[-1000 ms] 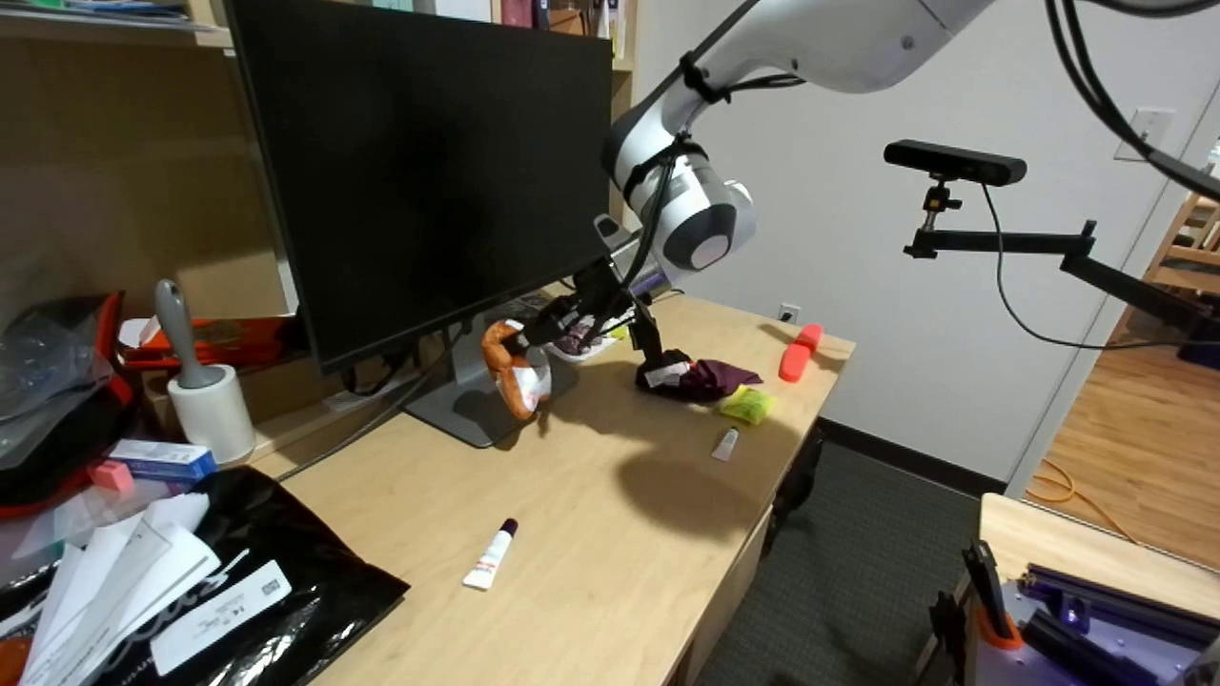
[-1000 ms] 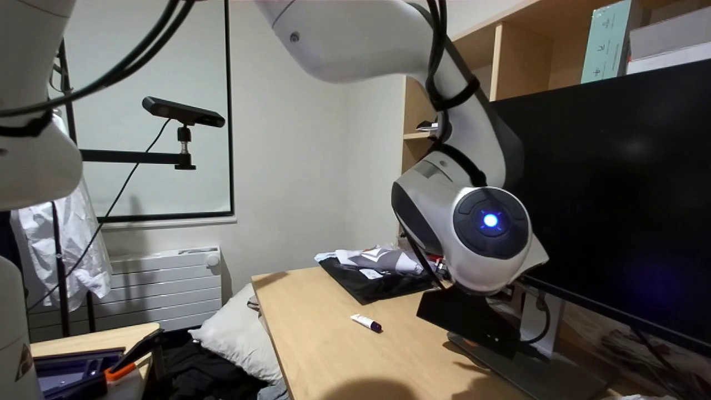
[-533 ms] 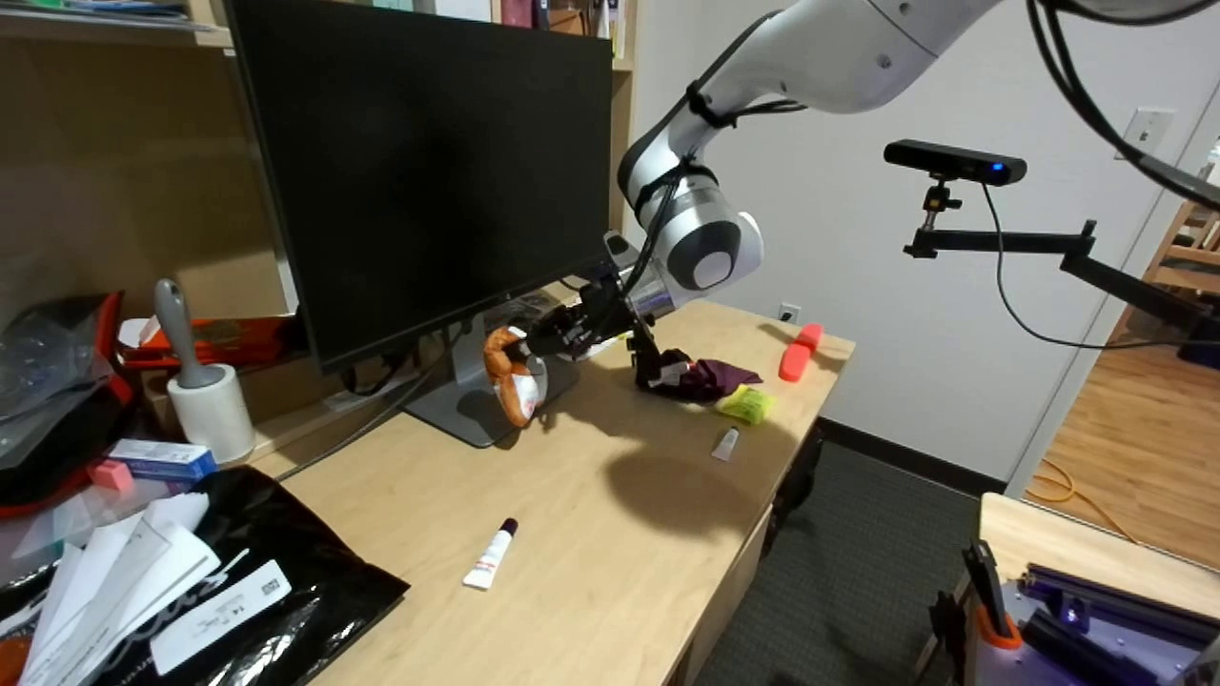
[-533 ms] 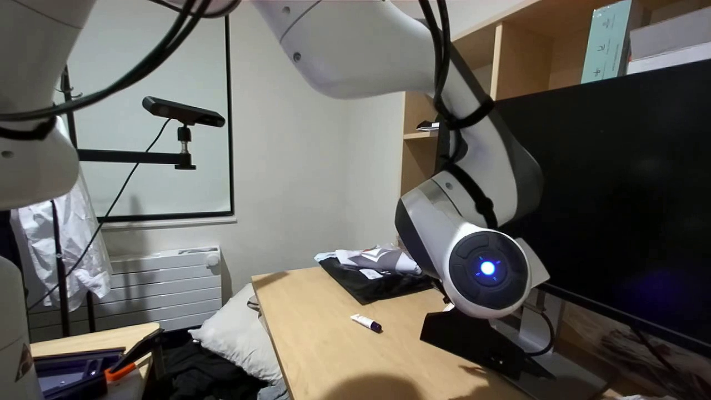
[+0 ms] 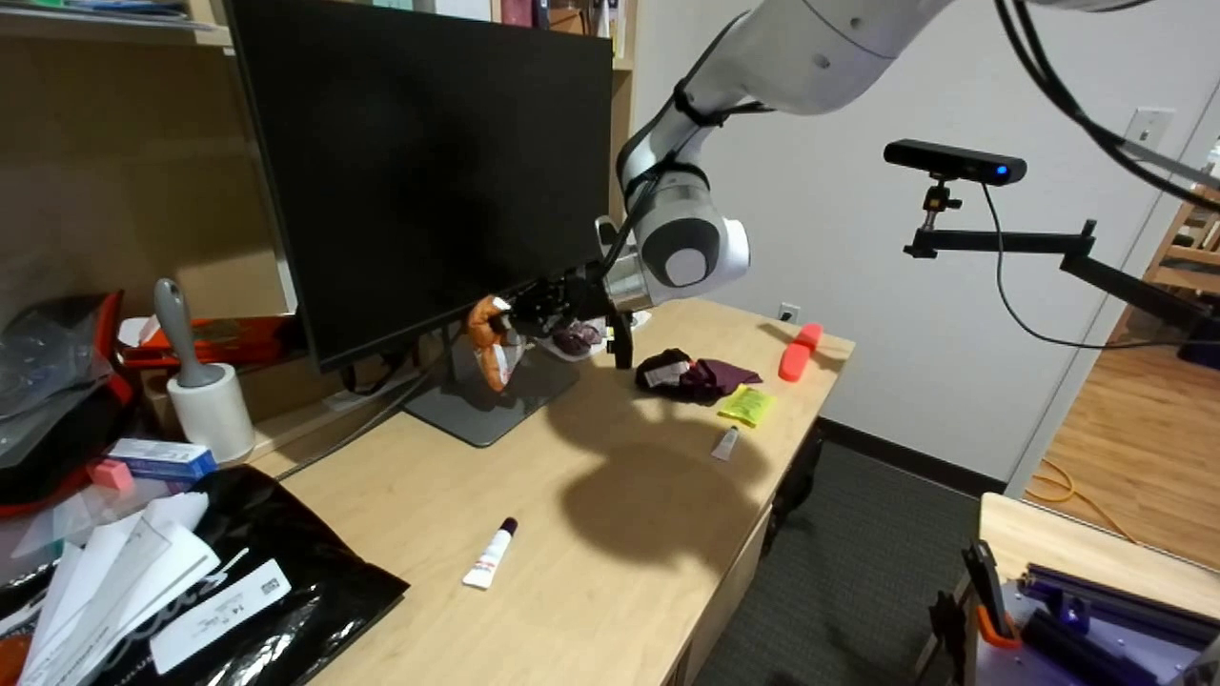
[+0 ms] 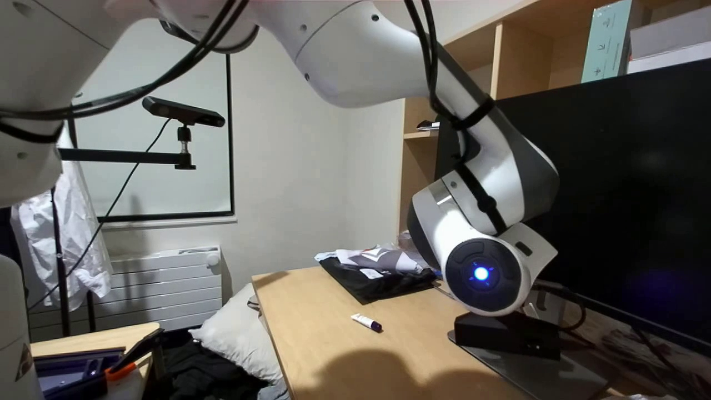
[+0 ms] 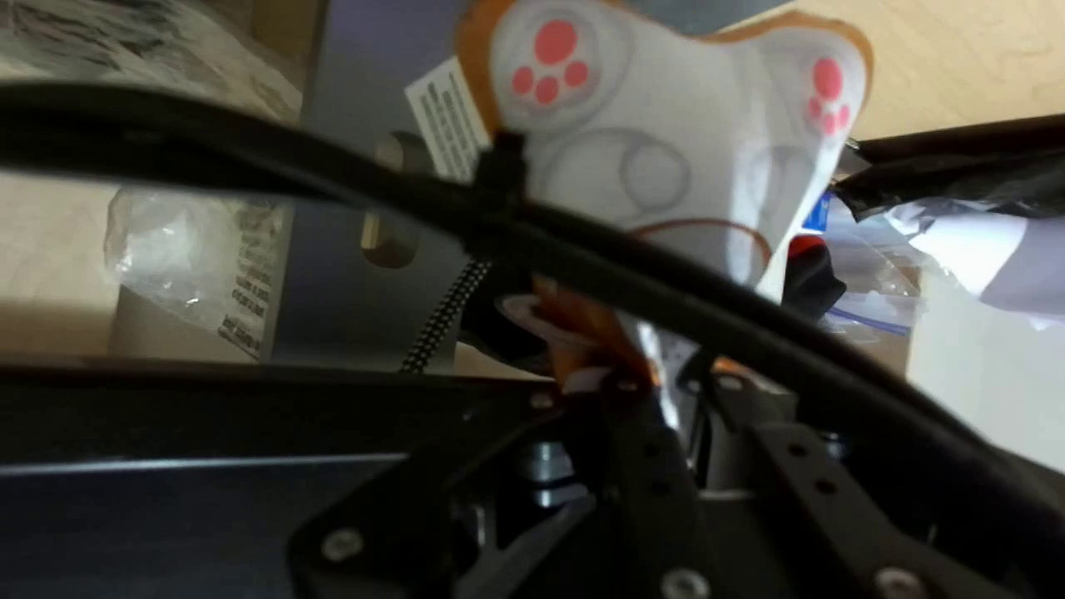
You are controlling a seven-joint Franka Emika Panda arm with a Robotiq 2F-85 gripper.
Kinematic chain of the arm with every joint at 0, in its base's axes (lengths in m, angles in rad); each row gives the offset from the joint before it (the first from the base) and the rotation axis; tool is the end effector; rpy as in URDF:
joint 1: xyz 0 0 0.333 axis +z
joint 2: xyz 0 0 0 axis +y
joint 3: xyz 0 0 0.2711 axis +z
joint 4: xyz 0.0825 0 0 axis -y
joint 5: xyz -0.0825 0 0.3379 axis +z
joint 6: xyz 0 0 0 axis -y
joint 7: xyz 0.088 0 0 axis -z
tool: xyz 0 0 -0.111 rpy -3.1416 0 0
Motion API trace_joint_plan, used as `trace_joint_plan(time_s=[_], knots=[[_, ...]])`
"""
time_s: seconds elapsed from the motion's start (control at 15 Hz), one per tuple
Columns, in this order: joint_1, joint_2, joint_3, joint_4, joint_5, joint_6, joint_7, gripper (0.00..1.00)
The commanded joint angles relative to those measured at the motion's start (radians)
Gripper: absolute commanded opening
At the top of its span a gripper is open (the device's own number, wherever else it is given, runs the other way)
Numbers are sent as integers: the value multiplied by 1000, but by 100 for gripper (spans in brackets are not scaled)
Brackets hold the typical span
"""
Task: Move the yellow object to the right
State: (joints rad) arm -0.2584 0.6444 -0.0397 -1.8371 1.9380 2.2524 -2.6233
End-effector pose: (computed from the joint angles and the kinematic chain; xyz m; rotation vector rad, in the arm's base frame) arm 0.5771 -0.1461 0.1810 -2.2360 -0.8506 -1.6335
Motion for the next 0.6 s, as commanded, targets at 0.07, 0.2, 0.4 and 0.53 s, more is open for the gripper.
trace_joint_plan(time_s=[0.07, 0.2, 0.4, 0.53], knots=[[238, 113, -273, 211, 97, -7, 8, 9], [297, 148, -334, 210, 176, 10, 10, 9], [325, 175, -356, 161, 290, 36, 10, 9], [306, 186, -331, 142, 333, 68, 19, 9]])
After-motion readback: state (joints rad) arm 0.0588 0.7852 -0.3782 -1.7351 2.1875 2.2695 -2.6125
